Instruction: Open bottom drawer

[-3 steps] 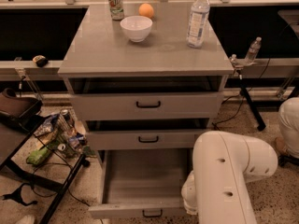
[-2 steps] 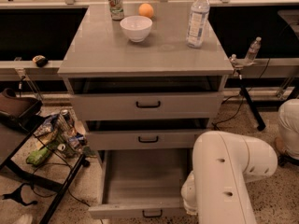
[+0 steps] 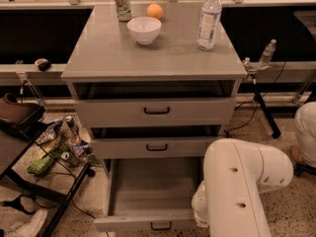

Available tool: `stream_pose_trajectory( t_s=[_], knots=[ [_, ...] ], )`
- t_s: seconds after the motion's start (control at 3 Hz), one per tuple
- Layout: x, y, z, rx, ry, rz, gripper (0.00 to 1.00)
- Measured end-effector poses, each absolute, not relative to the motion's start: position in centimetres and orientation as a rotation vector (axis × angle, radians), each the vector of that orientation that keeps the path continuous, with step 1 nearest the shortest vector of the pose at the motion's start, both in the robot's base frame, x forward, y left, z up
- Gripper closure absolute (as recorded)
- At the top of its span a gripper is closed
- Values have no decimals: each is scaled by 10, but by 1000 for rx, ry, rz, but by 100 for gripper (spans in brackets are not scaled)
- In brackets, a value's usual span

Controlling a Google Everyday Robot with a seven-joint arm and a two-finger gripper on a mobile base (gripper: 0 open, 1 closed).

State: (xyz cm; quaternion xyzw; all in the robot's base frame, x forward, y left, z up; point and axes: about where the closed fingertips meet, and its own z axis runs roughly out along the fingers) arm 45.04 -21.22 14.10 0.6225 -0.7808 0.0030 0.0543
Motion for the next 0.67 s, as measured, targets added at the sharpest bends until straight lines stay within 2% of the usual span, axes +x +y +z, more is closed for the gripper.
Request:
stream_pose_trajectory(
  t_s=[0.33, 0.67],
  knots=[
    [450, -212, 141, 1891, -2371, 9, 34],
    [450, -212, 141, 1891, -2371, 9, 3]
  ],
)
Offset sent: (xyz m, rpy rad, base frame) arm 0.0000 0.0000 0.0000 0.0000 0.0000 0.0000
